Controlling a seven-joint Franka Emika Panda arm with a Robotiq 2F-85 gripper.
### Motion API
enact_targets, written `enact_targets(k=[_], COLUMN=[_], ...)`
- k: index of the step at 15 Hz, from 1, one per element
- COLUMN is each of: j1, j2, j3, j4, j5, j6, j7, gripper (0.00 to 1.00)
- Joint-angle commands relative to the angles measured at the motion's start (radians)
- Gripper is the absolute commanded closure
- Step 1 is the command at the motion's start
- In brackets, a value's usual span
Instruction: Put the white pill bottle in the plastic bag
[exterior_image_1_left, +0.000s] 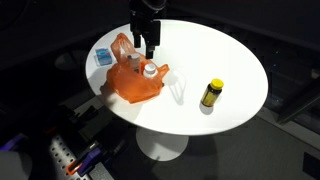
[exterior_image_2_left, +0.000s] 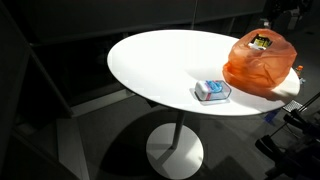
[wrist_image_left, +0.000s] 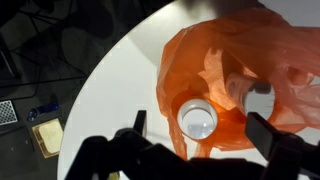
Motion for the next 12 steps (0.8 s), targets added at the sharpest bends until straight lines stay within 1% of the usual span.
enact_targets(k=[1, 5, 7, 10, 11, 12], j1=[-0.002, 0.005, 0.008, 0.007, 0.005, 0.006], j2=[-0.081, -0.163, -0.19, -0.195, -0.18, -0.182], j3=[0.021, 0.041, 0.049, 0.049, 0.054, 0.054], j4=[0.021, 0.006, 0.001, 0.004, 0.013, 0.013], j5=[-0.041, -0.068, -0.072, -0.063, -0.053, -0.053], j6=[-0.115, -0.108, -0.097, -0.091, -0.097, -0.097], j7=[-0.124, -0.288, -0.334, -0.387, -0.343, -0.354], gripper=[0.0, 0.0, 0.0, 0.0, 0.0, 0.0])
